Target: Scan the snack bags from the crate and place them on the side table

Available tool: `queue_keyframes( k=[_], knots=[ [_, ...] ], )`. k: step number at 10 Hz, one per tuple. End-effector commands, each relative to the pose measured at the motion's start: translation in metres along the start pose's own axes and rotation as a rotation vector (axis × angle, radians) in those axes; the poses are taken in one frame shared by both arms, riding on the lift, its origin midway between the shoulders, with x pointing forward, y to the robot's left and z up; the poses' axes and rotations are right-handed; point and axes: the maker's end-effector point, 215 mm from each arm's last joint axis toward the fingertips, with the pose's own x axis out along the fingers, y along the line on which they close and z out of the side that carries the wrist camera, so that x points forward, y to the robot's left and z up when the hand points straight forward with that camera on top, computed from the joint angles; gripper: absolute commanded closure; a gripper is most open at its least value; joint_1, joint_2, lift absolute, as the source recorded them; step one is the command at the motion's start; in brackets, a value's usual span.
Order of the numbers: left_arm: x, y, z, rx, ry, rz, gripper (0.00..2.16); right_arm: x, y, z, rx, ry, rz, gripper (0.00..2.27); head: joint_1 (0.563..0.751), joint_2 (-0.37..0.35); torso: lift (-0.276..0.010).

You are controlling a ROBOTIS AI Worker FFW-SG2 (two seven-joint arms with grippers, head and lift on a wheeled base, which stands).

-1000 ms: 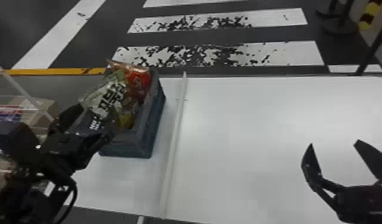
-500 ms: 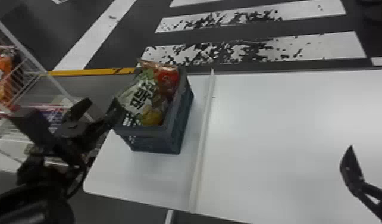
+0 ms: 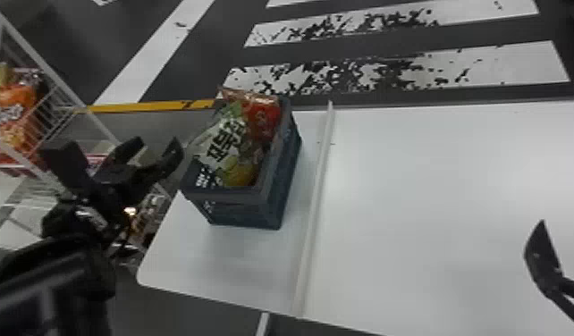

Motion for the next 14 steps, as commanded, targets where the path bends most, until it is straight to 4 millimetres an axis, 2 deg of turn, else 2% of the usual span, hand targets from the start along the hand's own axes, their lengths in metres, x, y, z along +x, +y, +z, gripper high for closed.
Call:
queue_keyframes(
  k=[1,4,7,10,12,14],
  knots=[
    [0.019,-0.002,-0.012,0.009,0.034,-0.029,0.08,0.0,0.0,0.0,-0.001,0.0,0.0,0.03,0.695,0.35,-0.094],
    [0.038,-0.013,-0.037,0.02,0.09,-0.095,0.09,0.007,-0.001,-0.001,-0.005,0.003,0.003,0.03,0.695,0.35,-0.094],
    [0.065,-0.034,-0.034,0.063,0.106,-0.128,0.11,0.008,-0.003,-0.003,-0.009,0.01,0.003,0.03,0.695,0.349,-0.094],
    [0.093,-0.059,-0.039,0.099,0.145,-0.163,0.28,0.011,-0.014,-0.007,-0.008,0.016,-0.013,0.03,0.695,0.304,-0.094],
    [0.096,-0.064,-0.045,0.097,0.164,-0.182,0.66,0.013,-0.017,-0.009,-0.007,0.021,-0.015,0.03,0.695,0.283,-0.094],
    [0.094,-0.069,-0.049,0.09,0.176,-0.218,1.44,0.015,-0.017,-0.009,0.001,0.018,-0.012,0.03,0.695,0.267,-0.094]
  ],
)
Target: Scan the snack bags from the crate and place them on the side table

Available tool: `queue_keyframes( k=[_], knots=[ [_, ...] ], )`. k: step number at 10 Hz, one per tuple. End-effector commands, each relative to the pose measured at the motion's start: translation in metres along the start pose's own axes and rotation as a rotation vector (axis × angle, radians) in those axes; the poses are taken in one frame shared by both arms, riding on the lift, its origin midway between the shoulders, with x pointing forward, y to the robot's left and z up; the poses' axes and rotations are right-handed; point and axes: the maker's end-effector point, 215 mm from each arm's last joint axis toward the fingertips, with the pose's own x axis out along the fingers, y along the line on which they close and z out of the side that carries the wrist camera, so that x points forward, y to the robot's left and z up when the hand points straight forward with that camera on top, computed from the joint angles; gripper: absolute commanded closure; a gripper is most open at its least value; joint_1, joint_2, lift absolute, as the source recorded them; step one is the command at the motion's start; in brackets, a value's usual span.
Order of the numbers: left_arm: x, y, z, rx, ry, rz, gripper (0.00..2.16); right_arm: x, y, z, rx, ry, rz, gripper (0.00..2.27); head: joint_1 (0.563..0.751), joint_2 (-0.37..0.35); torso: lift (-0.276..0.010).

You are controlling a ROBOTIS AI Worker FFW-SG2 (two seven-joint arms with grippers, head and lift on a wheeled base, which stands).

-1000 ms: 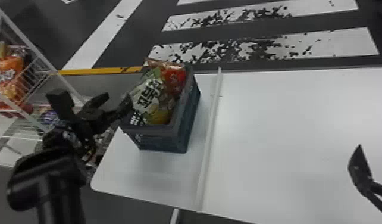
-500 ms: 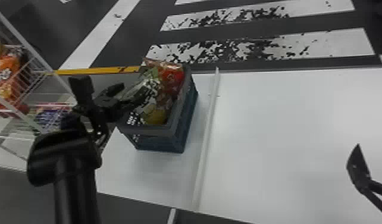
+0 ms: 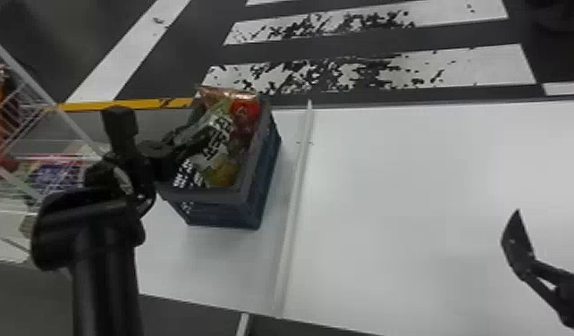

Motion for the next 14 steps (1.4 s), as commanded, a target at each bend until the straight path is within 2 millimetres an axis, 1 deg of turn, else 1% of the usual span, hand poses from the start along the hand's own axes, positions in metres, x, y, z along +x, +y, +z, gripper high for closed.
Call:
queue_keyframes(
  k=[1,2,3,5,6,7,8,9,12,13,14],
  knots=[
    [-0.002,-0.002,0.001,-0.002,0.0,-0.023,1.54,0.002,0.0,0.001,0.004,-0.002,0.001,0.03,0.695,0.262,-0.094],
    [-0.003,0.007,-0.008,-0.023,0.023,0.028,2.14,0.002,-0.001,0.0,0.004,-0.001,0.001,0.04,0.695,0.26,-0.094],
    [-0.01,0.012,0.0,-0.014,0.011,0.044,2.14,0.002,-0.001,-0.002,0.005,0.002,0.0,0.04,0.695,0.265,-0.094],
    [-0.03,0.019,0.023,-0.013,-0.009,0.073,2.14,0.001,-0.002,-0.004,0.007,0.004,-0.004,0.04,0.695,0.28,-0.094],
    [-0.043,0.019,0.042,-0.014,-0.031,0.08,2.14,0.001,-0.001,-0.003,0.009,0.001,-0.003,0.04,0.695,0.282,-0.094],
    [-0.056,0.014,0.066,-0.005,-0.067,0.079,2.14,0.001,-0.001,-0.001,0.009,-0.004,-0.003,0.04,0.695,0.286,-0.094],
    [-0.074,0.011,0.088,0.003,-0.106,0.086,2.14,0.0,-0.001,-0.001,0.011,-0.006,-0.004,0.04,0.695,0.287,-0.094],
    [-0.091,0.004,0.112,-0.008,-0.151,0.09,2.14,0.0,-0.001,-0.001,0.011,-0.007,-0.004,0.04,0.695,0.286,-0.094],
    [-0.139,-0.025,0.165,-0.066,-0.266,0.074,2.14,-0.003,0.0,0.002,0.011,-0.018,-0.004,0.04,0.695,0.276,-0.094],
    [-0.148,-0.043,0.176,-0.097,-0.299,0.047,2.14,-0.003,-0.001,0.003,0.012,-0.023,-0.006,0.04,0.695,0.268,-0.094],
    [-0.151,-0.066,0.181,-0.142,-0.326,-0.011,2.14,-0.004,-0.001,0.006,0.016,-0.032,-0.007,0.04,0.695,0.256,-0.094]
  ],
)
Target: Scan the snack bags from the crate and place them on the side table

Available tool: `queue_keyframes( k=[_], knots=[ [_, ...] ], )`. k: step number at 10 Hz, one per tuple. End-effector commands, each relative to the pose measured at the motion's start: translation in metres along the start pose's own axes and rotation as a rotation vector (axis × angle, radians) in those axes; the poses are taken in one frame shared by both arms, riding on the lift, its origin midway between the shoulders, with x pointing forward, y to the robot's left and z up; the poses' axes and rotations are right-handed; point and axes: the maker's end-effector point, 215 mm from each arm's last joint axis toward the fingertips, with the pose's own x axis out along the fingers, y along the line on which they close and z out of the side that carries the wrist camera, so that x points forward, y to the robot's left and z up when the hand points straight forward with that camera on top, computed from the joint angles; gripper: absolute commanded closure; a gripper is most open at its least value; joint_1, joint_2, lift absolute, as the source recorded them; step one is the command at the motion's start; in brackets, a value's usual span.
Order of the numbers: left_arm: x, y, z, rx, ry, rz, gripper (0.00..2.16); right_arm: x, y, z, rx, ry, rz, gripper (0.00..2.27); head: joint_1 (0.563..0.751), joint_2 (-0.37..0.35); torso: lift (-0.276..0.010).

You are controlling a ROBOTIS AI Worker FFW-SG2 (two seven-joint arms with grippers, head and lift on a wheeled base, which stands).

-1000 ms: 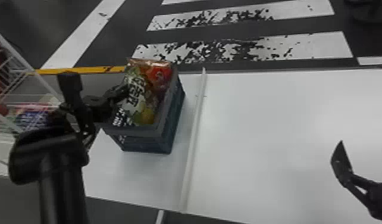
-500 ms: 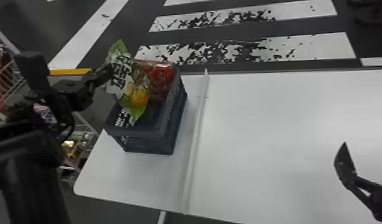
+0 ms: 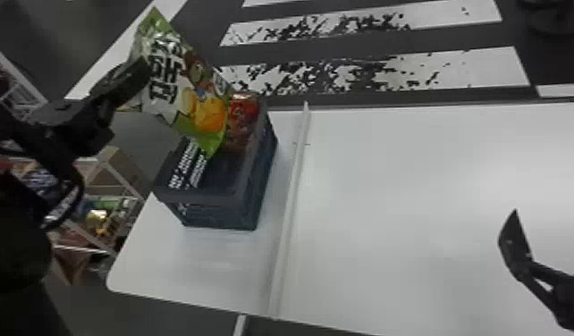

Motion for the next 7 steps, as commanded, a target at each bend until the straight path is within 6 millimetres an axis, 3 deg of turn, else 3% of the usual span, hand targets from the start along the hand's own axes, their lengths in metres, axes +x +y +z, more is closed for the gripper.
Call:
queue_keyframes(
  k=[1,3,5,7],
  knots=[
    [0.0,-0.034,-0.001,-0.076,-0.024,-0.074,2.14,-0.002,-0.001,0.003,0.003,-0.011,-0.003,0.04,0.695,0.229,-0.094],
    [0.012,-0.077,-0.015,-0.14,0.002,-0.192,2.14,-0.004,-0.003,0.006,0.01,-0.021,-0.009,0.04,0.695,0.182,-0.094],
    [0.031,-0.13,-0.052,-0.244,0.066,-0.341,2.14,-0.006,-0.006,0.008,0.012,-0.026,-0.022,0.04,0.695,0.125,-0.094],
    [0.052,-0.185,-0.101,-0.327,0.163,-0.468,2.13,-0.008,-0.014,0.007,0.01,-0.023,-0.05,0.04,0.695,0.035,-0.094]
  ],
)
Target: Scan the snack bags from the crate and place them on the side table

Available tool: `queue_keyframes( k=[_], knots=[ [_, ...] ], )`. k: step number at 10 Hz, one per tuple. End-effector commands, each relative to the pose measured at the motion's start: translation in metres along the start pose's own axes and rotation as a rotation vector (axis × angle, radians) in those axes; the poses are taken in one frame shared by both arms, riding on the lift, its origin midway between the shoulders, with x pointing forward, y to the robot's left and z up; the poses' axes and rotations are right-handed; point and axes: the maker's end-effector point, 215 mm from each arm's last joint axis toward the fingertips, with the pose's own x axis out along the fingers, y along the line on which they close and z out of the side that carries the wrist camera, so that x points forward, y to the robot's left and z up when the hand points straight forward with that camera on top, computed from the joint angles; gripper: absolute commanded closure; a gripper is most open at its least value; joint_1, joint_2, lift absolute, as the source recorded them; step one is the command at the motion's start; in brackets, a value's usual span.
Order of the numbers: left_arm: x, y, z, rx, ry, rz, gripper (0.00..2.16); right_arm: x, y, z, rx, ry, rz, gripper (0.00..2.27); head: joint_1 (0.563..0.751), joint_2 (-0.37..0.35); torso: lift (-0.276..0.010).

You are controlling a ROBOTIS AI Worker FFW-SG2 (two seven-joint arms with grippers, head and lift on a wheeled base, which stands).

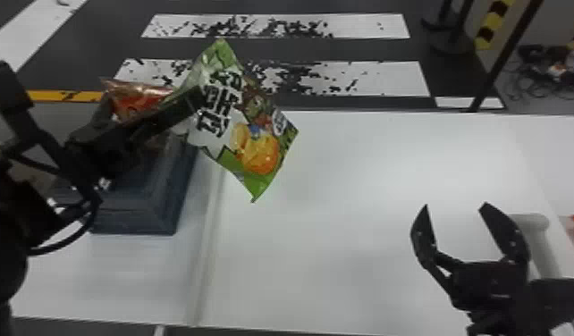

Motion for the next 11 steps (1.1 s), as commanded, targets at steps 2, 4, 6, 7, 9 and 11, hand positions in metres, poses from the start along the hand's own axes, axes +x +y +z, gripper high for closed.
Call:
queue_keyframes(
  k=[2,4,6,7,9,11],
  knots=[
    [0.054,-0.037,-0.074,-0.111,0.114,-0.147,2.13,-0.002,-0.008,0.0,-0.001,0.002,-0.026,0.04,0.695,-0.061,-0.094],
    [0.094,-0.056,-0.121,-0.134,0.162,-0.228,2.07,-0.003,-0.014,0.001,0.001,0.0,-0.043,0.04,0.695,-0.133,-0.094],
    [0.125,-0.06,-0.155,-0.147,0.198,-0.274,2.01,-0.004,-0.019,0.0,0.002,0.003,-0.051,0.04,0.695,-0.207,-0.094],
    [0.137,-0.063,-0.173,-0.154,0.226,-0.29,1.96,-0.005,-0.02,0.001,0.002,0.001,-0.053,0.04,0.695,-0.22,-0.094],
    [0.155,-0.065,-0.204,-0.164,0.281,-0.306,1.48,-0.006,-0.021,0.002,0.0,-0.004,-0.055,0.04,0.695,-0.26,-0.094],
    [0.179,-0.085,-0.218,-0.18,0.322,-0.315,0.01,-0.006,-0.027,0.004,-0.001,-0.006,-0.065,0.04,0.695,-0.28,-0.094]
  ],
)
